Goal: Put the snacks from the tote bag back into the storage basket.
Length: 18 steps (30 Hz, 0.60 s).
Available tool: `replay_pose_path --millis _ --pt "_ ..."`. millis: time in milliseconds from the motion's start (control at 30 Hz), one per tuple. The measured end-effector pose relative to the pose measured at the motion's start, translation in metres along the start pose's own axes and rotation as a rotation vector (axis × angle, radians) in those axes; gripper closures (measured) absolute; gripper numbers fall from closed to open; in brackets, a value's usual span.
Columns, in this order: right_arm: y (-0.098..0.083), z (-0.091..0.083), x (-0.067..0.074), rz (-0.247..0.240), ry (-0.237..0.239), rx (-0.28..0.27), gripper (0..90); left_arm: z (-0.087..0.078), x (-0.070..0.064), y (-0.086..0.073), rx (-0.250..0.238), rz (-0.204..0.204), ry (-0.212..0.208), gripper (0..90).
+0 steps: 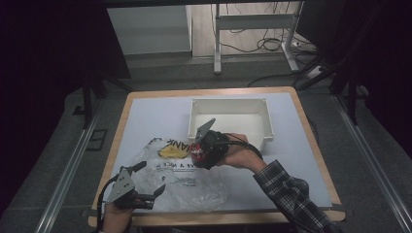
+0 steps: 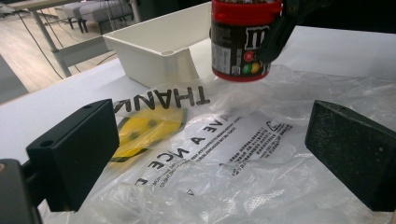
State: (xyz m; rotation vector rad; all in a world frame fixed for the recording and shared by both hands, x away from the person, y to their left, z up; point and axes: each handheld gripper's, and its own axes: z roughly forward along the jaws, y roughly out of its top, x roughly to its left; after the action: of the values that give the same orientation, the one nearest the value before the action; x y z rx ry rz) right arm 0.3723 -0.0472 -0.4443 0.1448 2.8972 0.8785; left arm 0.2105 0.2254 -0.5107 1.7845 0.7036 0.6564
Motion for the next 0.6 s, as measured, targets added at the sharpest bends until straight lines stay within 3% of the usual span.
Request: replay_pose_path --millis 600 --pt "-0.015 -0.025 -0.027 0.062 -0.075 -0.001 25.8 0.001 0.000 0.000 0.004 0.006 0.002 2.8"
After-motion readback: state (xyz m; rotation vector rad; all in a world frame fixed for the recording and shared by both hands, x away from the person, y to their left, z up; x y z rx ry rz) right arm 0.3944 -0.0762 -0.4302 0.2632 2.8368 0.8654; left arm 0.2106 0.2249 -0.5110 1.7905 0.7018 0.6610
